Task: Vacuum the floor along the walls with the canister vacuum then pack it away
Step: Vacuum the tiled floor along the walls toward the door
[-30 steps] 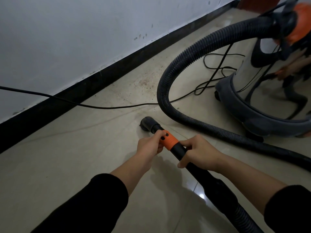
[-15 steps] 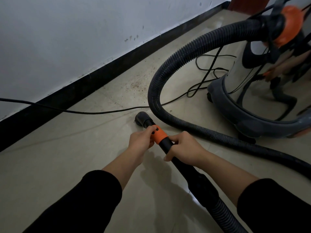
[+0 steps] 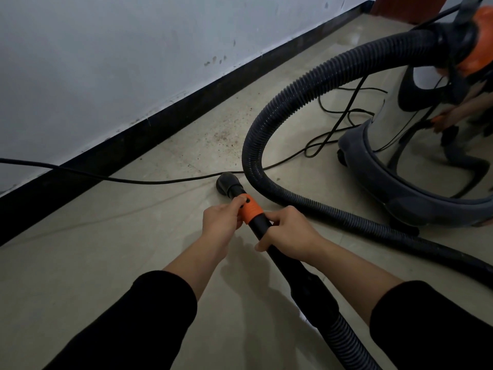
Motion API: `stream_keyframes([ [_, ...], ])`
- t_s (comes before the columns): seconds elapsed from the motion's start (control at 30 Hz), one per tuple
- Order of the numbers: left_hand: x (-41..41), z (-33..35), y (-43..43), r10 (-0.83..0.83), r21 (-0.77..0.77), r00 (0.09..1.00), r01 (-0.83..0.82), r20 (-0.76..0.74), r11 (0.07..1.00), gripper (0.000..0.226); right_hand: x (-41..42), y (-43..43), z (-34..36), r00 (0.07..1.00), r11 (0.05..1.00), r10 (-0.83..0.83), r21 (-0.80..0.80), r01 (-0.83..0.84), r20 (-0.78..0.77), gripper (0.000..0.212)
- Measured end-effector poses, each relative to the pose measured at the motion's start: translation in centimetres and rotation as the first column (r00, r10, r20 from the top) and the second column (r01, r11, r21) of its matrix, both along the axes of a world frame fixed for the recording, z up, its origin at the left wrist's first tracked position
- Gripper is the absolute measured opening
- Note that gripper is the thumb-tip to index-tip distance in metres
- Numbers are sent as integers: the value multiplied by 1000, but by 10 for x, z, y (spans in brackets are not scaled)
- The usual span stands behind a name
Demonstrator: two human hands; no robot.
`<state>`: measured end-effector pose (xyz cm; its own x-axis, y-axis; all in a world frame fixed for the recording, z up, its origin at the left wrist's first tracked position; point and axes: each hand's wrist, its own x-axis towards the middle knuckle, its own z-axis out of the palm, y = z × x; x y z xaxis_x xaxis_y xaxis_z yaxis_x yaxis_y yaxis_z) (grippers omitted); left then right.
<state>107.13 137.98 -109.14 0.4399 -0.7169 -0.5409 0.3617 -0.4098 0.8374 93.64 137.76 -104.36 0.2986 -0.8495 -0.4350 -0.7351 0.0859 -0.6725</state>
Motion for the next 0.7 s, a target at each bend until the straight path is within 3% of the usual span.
stream_keyframes([
  [0.43, 17, 15, 15, 44, -37, 999, -44, -2, 998, 21, 14, 15, 15, 997, 999, 1, -32, 1, 78, 30],
  [0.7, 48, 53, -10, 89, -123, 990, -75, 111, 990, 23, 46, -9, 36, 978, 999, -1, -48, 11, 208, 36],
])
